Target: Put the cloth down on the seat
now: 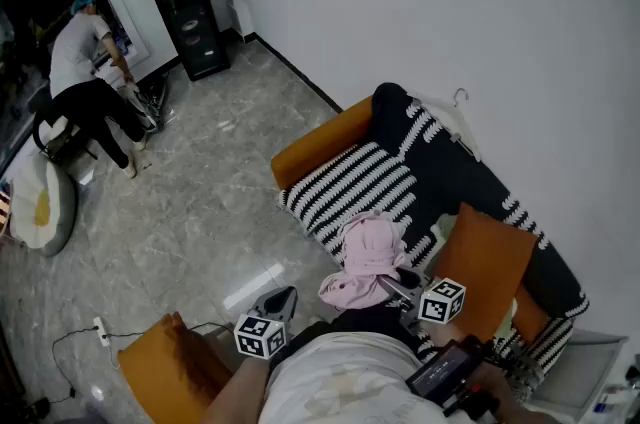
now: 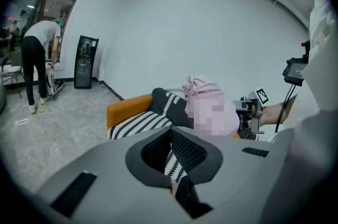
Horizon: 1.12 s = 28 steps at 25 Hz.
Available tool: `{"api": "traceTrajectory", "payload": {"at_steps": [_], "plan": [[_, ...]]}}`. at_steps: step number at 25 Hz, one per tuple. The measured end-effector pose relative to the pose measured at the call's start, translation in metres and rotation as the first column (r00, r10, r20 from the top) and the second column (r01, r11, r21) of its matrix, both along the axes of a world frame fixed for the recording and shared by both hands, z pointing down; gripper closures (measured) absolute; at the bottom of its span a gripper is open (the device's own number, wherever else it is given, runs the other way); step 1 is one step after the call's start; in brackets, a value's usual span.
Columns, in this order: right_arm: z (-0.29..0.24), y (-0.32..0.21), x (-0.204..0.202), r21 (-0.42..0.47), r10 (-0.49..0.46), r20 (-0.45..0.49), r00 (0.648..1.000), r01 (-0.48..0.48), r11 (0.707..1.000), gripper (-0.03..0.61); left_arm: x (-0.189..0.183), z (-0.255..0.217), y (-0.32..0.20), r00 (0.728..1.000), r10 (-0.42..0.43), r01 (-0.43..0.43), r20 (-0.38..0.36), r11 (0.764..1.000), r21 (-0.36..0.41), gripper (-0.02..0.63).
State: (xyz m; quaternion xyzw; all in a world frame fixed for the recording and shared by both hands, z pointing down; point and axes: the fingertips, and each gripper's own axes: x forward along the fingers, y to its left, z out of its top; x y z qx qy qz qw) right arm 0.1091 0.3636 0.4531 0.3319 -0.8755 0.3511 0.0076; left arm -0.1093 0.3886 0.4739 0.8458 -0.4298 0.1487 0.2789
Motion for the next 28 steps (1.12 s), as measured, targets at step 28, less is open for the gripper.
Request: {"api": "traceTrajectory", "payload": {"at_steps": [28], "plan": [[-0.03,-0.017,-0.024,0.013,-0.006,-0.054,0.999,0.006,1.0,0.425,-0.052,-0.044,0.008,0.997,-0.069,0.073,-0.042,0.991,0.109,0.601]]}}
